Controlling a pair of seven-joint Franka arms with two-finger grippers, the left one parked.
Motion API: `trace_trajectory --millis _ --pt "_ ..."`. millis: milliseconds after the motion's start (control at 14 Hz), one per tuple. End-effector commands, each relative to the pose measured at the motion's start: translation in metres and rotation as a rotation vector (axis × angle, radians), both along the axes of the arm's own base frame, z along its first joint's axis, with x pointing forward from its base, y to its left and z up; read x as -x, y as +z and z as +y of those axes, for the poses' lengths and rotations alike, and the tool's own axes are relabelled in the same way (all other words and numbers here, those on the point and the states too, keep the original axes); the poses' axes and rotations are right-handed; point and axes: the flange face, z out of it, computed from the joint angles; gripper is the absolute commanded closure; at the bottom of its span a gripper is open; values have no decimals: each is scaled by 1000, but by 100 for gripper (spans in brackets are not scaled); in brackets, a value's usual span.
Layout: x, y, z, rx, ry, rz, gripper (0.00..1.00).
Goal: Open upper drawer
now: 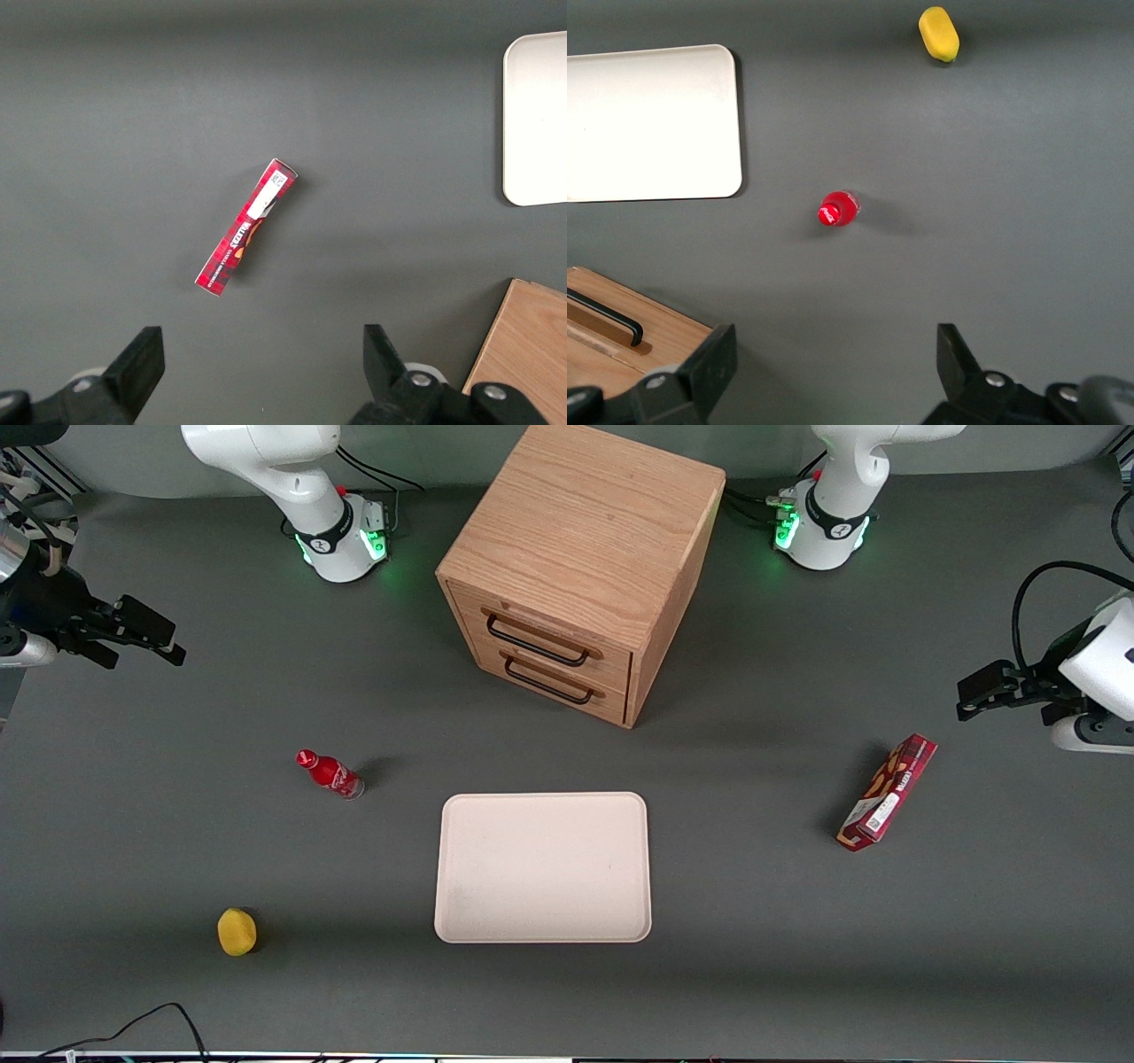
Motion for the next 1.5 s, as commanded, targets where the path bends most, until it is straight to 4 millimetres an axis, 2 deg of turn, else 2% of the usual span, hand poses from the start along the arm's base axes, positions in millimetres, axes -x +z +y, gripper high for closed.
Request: trace_trajectory --millis 0,214,286,500,643,786,929,1071,1214,1357,1429 --pt "2 2 3 -8 24 -12 0" --pt "-7 8 8 -9 31 -24 0" --pt "-11 13 17 -7 47 -35 0" --pt "-18 5 49 -1 104 -18 0" --pt "-19 -1 84 4 171 -8 0" --pt "-17 -3 141 11 286 -9 0" --pt "-20 -2 176 6 397 2 0" --pt "-29 1 196 -7 544 8 0" --pt "-38 2 205 -33 705 6 0" --pt "-39 -9 227 -54 758 3 0" --pt "-47 -19 234 -66 754 -7 0"
